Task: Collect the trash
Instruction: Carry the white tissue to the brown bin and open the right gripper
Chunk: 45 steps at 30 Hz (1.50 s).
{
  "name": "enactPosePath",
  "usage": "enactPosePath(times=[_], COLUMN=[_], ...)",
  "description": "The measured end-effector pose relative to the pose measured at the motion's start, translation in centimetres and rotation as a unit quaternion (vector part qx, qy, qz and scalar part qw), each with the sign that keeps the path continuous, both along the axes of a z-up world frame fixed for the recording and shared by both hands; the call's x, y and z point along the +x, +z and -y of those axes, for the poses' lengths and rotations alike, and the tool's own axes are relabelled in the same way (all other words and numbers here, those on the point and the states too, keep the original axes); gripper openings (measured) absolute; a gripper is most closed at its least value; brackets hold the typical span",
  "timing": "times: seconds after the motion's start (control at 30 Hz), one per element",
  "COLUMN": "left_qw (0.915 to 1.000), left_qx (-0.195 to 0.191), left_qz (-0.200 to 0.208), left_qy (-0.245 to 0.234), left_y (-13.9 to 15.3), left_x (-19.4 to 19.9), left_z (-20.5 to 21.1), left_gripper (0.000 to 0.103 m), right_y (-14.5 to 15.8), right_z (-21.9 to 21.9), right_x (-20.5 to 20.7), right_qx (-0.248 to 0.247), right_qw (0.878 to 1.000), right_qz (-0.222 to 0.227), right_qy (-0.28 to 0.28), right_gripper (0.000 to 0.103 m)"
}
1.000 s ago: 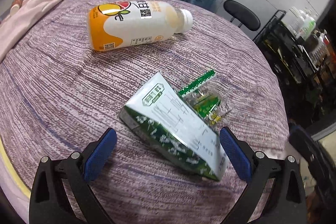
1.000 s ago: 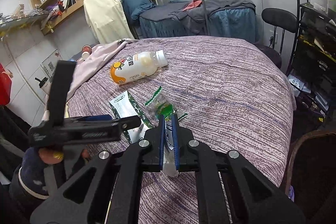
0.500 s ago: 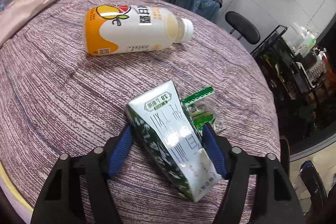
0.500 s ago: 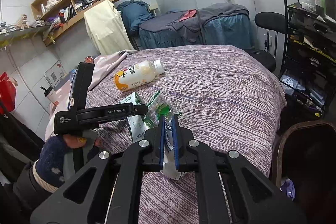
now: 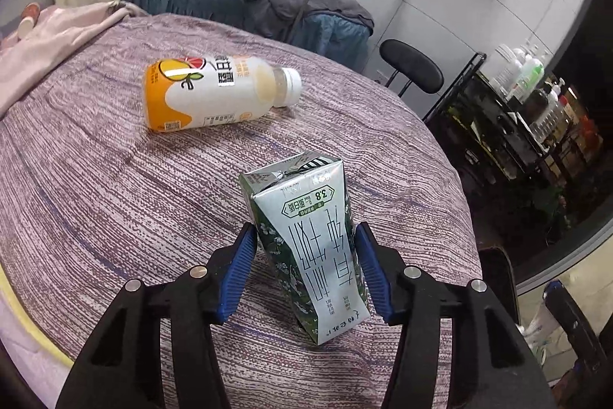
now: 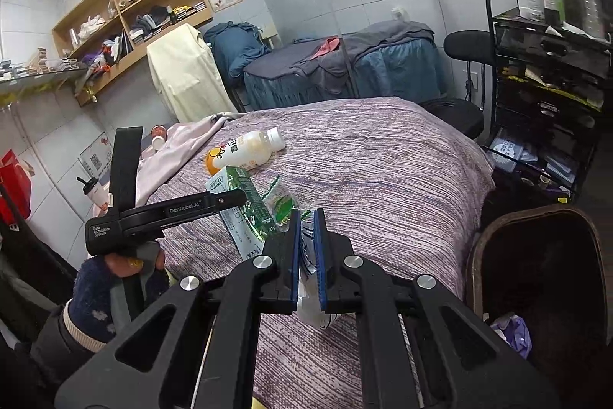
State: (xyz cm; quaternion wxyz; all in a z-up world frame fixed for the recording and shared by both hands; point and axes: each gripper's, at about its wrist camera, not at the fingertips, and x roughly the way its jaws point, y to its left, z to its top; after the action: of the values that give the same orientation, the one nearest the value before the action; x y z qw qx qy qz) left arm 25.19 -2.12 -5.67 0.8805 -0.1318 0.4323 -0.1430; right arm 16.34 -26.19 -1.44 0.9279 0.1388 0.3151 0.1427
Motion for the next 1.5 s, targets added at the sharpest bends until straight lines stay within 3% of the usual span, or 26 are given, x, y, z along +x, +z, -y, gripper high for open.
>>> enactPosePath(times=[0.1, 0.3, 0.4, 0.6, 0.8, 1.0, 1.23, 1.5], left_qw=[0.9998, 0.9929, 0.9887, 0.9926, 0.9965, 0.9989, 0.9966, 0.9907], left_qx=[0.019, 0.090, 0.105, 0.093, 0.080, 0.038, 0.007, -0.017], left_qz=[-0.007, -0.076, -0.105, -0.077, -0.020, 0.024, 0.071, 0.090], left_qy=[-0.003, -0.018, -0.024, -0.015, -0.015, -0.015, -0.042, -0.101], left_y=[-0.3, -2.2, -3.8, -3.7, -1.0, 1.3, 3.9, 5.6], left_x=[1.2, 5.6, 6.9, 5.7, 2.1, -1.3, -4.6, -7.3], left_z=[0.9, 3.8, 4.7, 4.1, 2.7, 1.2, 3.0, 7.2], left_gripper=[0.054, 0.057, 0.057, 0.056, 0.056, 0.056, 0.056, 0.056], right_y=[-0.1, -0.5, -0.6, -0.6, -0.6, -0.8, -0.9, -2.0], right_z=[0.4, 1.5, 2.0, 3.7, 5.1, 6.6, 9.4, 13.5], right_x=[-0.3, -1.1, -1.4, -2.3, -2.8, -3.7, -5.3, -7.4], right_qx=[0.001, 0.008, 0.010, 0.014, 0.020, 0.025, 0.025, 0.017], right_qw=[1.000, 1.000, 1.000, 0.999, 0.998, 0.997, 0.993, 0.985], right_qz=[-0.001, -0.005, -0.006, -0.004, 0.002, 0.000, 0.000, -0.010], right_qy=[-0.003, -0.014, -0.019, -0.036, -0.051, -0.073, -0.112, -0.169], right_gripper=[0.008, 0.008, 0.008, 0.008, 0.008, 0.008, 0.008, 0.008])
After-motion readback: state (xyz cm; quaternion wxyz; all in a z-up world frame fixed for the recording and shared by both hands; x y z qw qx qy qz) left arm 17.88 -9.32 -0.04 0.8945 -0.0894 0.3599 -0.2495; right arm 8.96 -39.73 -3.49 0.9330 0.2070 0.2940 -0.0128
